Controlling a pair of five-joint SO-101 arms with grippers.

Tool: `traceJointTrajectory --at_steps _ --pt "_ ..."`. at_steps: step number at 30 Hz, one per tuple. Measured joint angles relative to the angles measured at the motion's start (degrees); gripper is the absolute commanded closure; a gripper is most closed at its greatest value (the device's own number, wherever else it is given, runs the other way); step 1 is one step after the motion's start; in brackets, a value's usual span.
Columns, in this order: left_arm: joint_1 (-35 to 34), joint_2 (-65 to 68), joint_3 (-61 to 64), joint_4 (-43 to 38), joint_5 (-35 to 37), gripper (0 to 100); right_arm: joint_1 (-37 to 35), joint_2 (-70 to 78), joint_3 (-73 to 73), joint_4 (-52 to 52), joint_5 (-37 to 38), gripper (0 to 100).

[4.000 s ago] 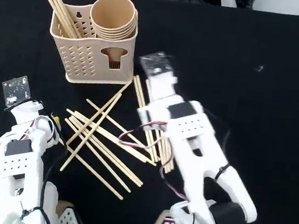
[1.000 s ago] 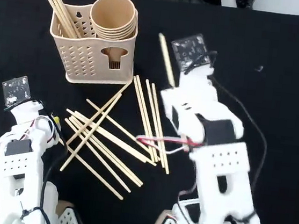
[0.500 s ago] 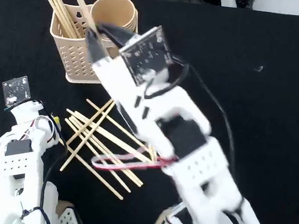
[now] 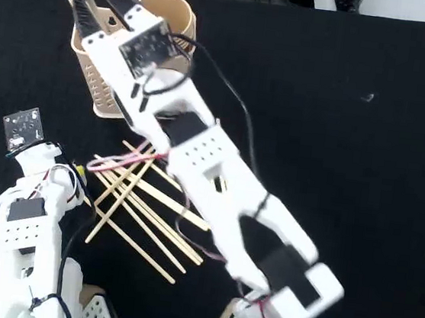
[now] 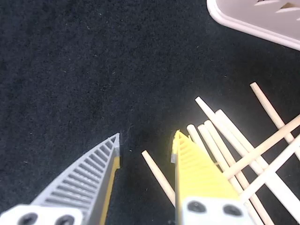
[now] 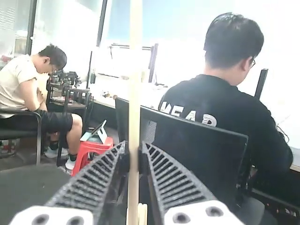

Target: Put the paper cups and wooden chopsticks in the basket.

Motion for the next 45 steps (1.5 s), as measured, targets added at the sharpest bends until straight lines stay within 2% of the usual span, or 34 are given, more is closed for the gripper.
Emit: traceJointTrajectory --at_steps 4,9,11,14,23,29,37,41,45 --pt "0.00 0.00 0.00 0.00 0.00 81 0.00 9.58 -9.67 -0.53 0.00 98.8" --pt "0.00 0.00 0.00 0.00 0.00 81 0.00 16.97 -12.04 -0.53 0.00 98.5" --pt "0.00 0.00 0.00 0.00 0.00 81 0.00 17.93 -12.04 -0.53 0.00 96.4" --pt "0.00 0.00 0.00 0.00 0.00 81 0.00 17.93 -10.37 -0.53 0.00 88.0" --pt "0.00 0.00 0.00 0.00 0.00 81 0.00 16.00 -6.86 3.87 0.00 90.7" --pt "0.00 0.00 0.00 0.00 0.00 81 0.00 0.09 -5.01 14.77 0.00 94.6" --pt "0.00 0.00 0.00 0.00 0.00 81 0.09 -31.56 7.65 46.42 0.00 95.9" --pt "0.00 0.00 0.00 0.00 -2.55 81 8.18 -47.56 18.02 58.99 0.09 95.9" --pt "0.00 0.00 -0.35 3.34 -4.13 81 18.90 -61.01 32.18 61.63 0.18 91.8"
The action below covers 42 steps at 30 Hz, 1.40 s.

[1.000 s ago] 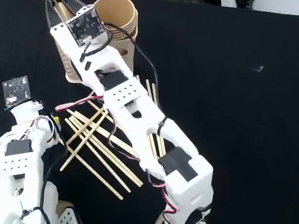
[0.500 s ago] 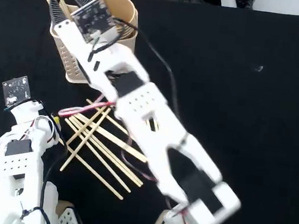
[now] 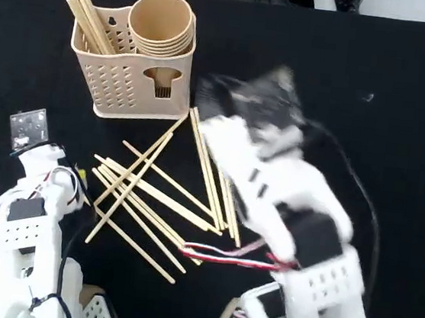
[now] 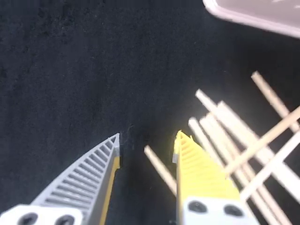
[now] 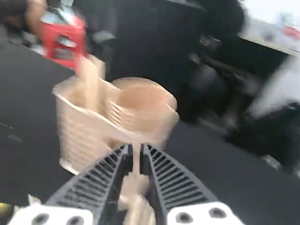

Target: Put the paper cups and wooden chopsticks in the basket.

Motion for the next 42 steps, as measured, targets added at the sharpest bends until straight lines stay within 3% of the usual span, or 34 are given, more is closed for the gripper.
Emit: traceJointTrajectory --at_steps 4,10,13,21,32,42 --pt "0.00 0.00 -5.27 8.79 -1.41 81 7.21 -6.15 16.79 -1.58 -0.09 82.0" --pt "1.93 0.00 -11.52 18.90 -8.00 80 11.08 -6.33 40.53 -19.52 -0.18 85.5" --pt "5.54 0.00 -13.54 22.77 -9.76 74 11.25 -6.33 45.27 -25.05 -0.18 86.1" --pt "14.33 0.00 -14.77 26.37 -13.27 72 11.60 6.95 45.80 -32.26 -0.18 86.4" --pt "14.86 1.14 -12.57 22.77 -18.73 72 11.60 34.02 32.26 -32.35 -0.18 86.4" --pt "14.95 27.52 -25.85 20.84 -22.59 72 11.60 37.98 26.64 -26.55 -0.18 86.4"
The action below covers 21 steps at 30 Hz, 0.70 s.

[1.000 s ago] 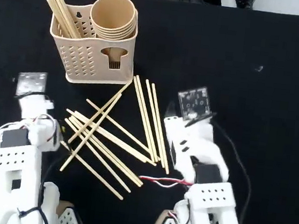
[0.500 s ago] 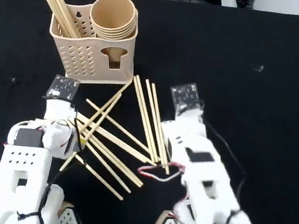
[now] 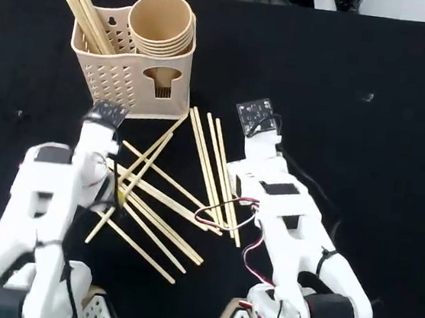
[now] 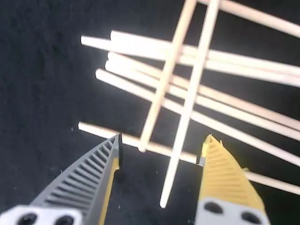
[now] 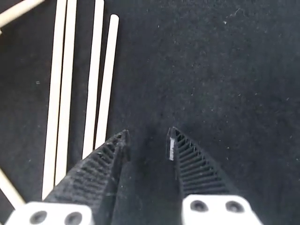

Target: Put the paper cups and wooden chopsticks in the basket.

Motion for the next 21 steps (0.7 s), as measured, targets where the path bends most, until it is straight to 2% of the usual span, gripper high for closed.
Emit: traceJointTrajectory --at_steps 8,15,21 --pt "0.00 16.00 -9.49 -0.70 -4.31 72 0.00 0.00 -0.09 0.00 0.00 86.4" --pt "0.09 20.84 -11.78 -0.70 -5.98 72 0.00 0.00 -0.09 0.00 0.00 86.4" --pt "0.18 21.36 -11.96 -0.70 -6.24 85 0.00 0.00 -0.09 0.00 0.00 86.4"
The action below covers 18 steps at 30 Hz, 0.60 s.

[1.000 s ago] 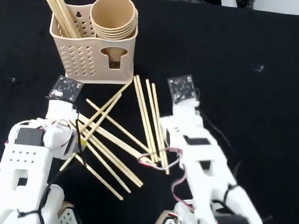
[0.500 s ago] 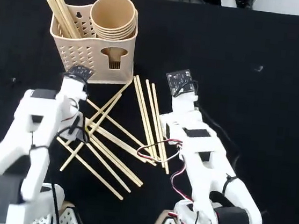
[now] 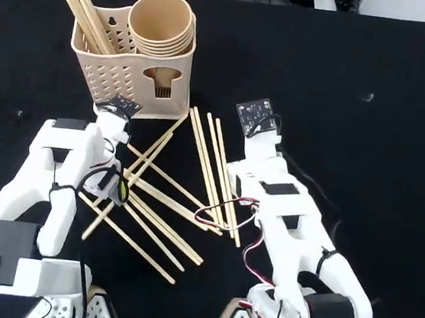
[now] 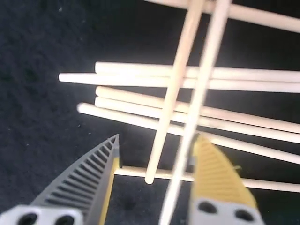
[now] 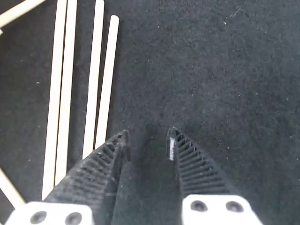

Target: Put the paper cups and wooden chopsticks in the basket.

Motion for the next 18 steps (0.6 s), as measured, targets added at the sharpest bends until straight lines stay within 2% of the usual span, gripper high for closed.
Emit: traceJointTrajectory --at_steps 15,18 --pt "1.58 -0.09 0.00 0.09 -0.18 88 0.00 0.00 0.00 0.00 0.00 86.4" --pt "1.58 -0.18 0.53 0.09 -0.18 94 0.00 0.00 0.00 0.00 0.00 86.4"
